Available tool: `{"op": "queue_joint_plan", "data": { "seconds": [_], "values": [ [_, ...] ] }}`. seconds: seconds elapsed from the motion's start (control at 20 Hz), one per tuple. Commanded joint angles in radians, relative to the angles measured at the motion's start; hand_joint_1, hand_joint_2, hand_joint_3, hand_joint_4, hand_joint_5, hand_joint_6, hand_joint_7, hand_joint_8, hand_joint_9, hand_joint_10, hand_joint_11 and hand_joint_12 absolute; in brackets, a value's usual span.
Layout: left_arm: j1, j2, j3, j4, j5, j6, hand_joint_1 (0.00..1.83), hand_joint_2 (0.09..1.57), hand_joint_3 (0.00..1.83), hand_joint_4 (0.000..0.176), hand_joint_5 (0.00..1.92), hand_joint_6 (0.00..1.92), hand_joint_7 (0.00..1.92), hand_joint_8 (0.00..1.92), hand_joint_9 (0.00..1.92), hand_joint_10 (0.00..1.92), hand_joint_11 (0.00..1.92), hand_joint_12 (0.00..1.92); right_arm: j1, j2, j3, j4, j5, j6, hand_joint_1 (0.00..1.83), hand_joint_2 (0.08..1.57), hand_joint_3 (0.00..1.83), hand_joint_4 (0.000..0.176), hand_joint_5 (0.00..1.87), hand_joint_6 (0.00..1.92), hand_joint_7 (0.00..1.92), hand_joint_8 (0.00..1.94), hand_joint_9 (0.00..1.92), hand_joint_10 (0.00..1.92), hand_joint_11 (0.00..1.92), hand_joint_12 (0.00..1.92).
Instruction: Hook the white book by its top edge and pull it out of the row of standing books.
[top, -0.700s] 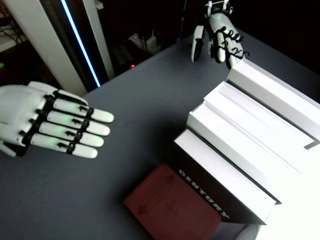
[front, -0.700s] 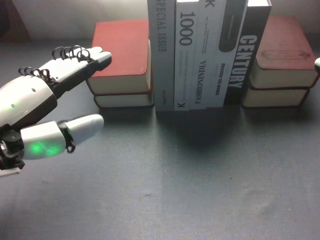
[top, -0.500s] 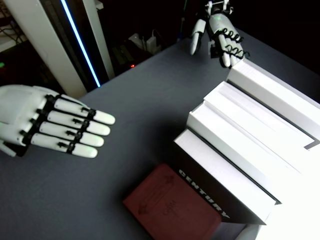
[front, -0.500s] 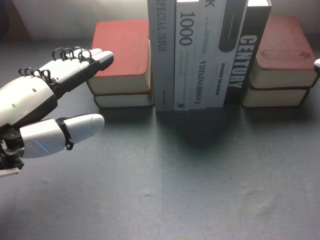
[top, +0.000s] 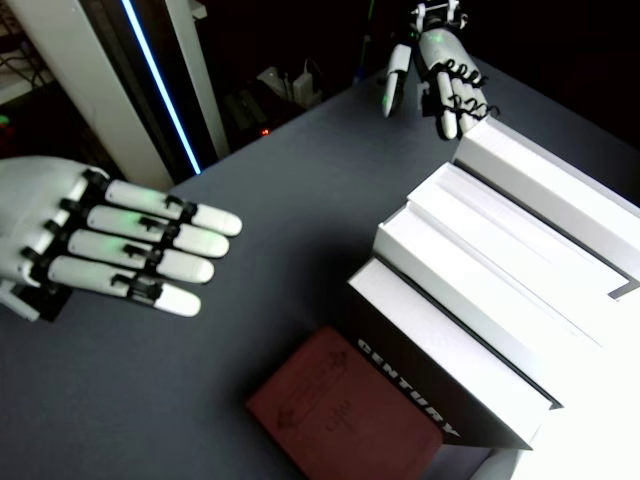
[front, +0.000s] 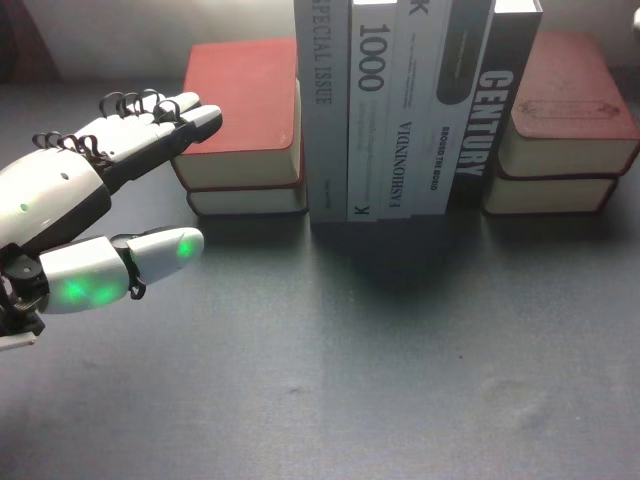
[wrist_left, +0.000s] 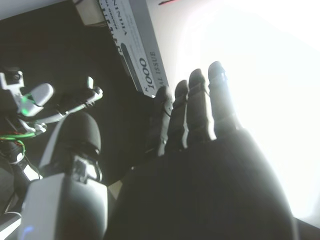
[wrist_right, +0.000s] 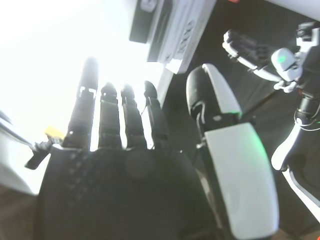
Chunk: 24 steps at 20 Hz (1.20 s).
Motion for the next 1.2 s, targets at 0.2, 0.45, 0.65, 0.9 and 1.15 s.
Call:
{"op": "queue_joint_plan", "data": {
  "seconds": [0.2,0.45,0.65,0.9,1.15],
  "values": [
    [-0.001,-0.004,0.009,-0.022,-0.121,-0.007,0.31,1.36,0.0,0.015,0.1,0.01,0.0,0.0,0.0,0.0,0.0,0.0,0.22,-0.073,0.092,-0.029,-0.065,-0.035,0.34,1.4,0.0,0.0,0.04,0.0,0.0,0.0,0.0,0.0,0.0,1.9],
    [0.009,-0.007,0.013,-0.032,-0.125,-0.007,0.33,1.34,0.0,0.053,0.1,0.0,0.0,0.0,0.0,0.0,0.0,0.0,0.402,-0.171,0.184,-0.083,-0.237,-0.052,0.36,1.4,0.0,0.008,0.08,0.02,0.0,0.0,0.0,0.0,0.0,1.92],
    [0.015,-0.015,0.021,-0.04,-0.123,-0.007,0.34,1.35,0.0,0.012,0.13,0.01,0.0,0.0,0.0,0.0,0.0,0.0,0.493,-0.217,0.209,-0.085,-0.303,-0.124,0.5,1.39,0.0,0.018,0.23,0.06,0.0,0.0,0.0,0.0,0.0,1.92],
    [0.015,-0.019,0.025,-0.04,-0.12,-0.009,0.26,1.35,0.0,0.024,0.13,0.01,0.0,0.0,0.0,0.0,0.0,0.0,0.526,-0.247,0.227,-0.09,-0.343,-0.139,0.35,1.39,0.0,0.0,0.28,0.05,0.0,0.0,0.0,0.0,0.0,1.92],
    [0.02,-0.019,0.024,-0.047,-0.127,-0.011,0.27,1.34,0.0,0.04,0.13,0.0,0.0,0.0,0.0,0.0,0.0,0.0,0.526,-0.249,0.228,-0.09,-0.359,-0.139,0.2,1.4,0.0,0.0,0.43,0.07,0.08,0.01,0.0,0.0,0.0,1.92]
  ]
}}
